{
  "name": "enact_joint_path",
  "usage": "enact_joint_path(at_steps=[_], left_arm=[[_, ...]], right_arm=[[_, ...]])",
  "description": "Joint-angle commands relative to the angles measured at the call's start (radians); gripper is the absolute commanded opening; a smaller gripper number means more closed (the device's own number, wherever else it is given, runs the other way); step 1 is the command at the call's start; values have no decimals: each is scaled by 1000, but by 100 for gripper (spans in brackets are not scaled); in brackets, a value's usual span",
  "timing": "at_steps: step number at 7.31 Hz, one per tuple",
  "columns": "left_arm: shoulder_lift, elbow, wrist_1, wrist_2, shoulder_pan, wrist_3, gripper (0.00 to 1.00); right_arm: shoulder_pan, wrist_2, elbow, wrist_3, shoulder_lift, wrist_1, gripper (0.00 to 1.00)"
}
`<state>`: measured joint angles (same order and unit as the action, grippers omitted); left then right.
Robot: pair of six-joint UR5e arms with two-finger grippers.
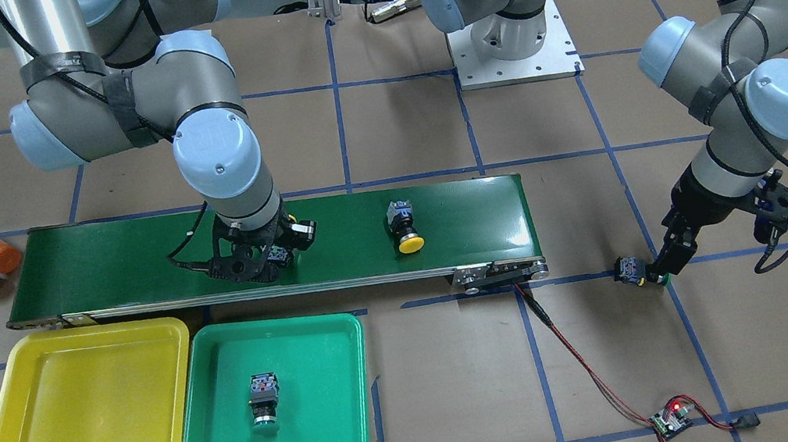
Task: Sort buttons by color to trays
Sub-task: 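Carry the yellow button to the yellow tray with right while left grasps a green button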
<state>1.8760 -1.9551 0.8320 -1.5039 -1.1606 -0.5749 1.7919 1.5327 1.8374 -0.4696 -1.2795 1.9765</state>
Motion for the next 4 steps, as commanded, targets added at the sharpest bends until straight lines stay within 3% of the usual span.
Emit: enact_joint_path(at_steps=[1, 2, 4], left_arm=[[67, -8, -44, -10, -2, -123, 100], [89, -16, -51, -12, -11, -135, 100], [91, -21, -88, -44, -42, -171, 100]], right_arm=[[-52, 7, -45, 3, -17, -4, 0], [-89, 10, -103, 15, -21, -22, 0], [-268, 17, -168, 247, -14, -58, 0]])
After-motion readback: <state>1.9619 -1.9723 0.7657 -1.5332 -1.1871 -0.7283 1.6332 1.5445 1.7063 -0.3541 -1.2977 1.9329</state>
